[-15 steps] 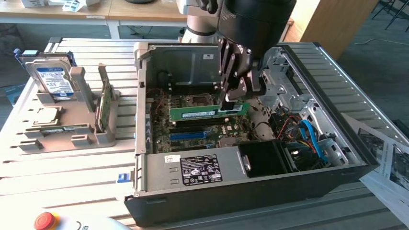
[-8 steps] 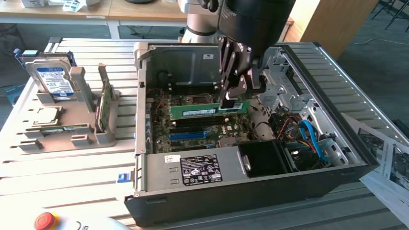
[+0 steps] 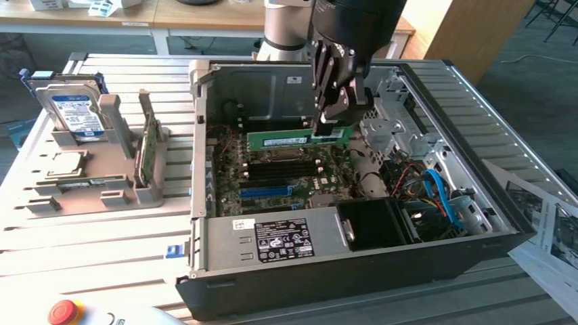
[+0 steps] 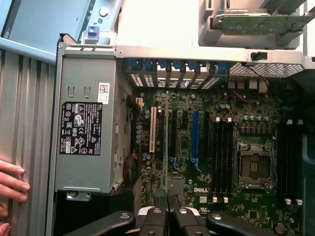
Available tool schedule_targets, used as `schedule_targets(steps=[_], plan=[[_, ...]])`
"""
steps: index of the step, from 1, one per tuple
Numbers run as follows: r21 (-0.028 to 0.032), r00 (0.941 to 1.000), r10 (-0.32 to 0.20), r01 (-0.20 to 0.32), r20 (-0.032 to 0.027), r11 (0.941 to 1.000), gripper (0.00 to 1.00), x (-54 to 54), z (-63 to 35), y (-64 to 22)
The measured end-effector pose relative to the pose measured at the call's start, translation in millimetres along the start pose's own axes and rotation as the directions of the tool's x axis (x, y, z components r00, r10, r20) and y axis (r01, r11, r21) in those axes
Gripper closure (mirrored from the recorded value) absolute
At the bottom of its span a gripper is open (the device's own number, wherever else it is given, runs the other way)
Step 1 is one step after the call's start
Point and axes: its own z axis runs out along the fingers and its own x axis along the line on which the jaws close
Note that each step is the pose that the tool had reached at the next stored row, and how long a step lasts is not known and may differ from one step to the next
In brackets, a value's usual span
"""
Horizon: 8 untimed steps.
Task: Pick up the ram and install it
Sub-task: 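Pick up the ram and move it above insertion slot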
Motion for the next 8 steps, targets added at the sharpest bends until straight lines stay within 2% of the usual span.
schedule_targets(steps=[8], plan=[[0.0000,1.0000,0.000,0.000,-0.0001,1.0000,0.88,-12.6,0.2,-5.6]])
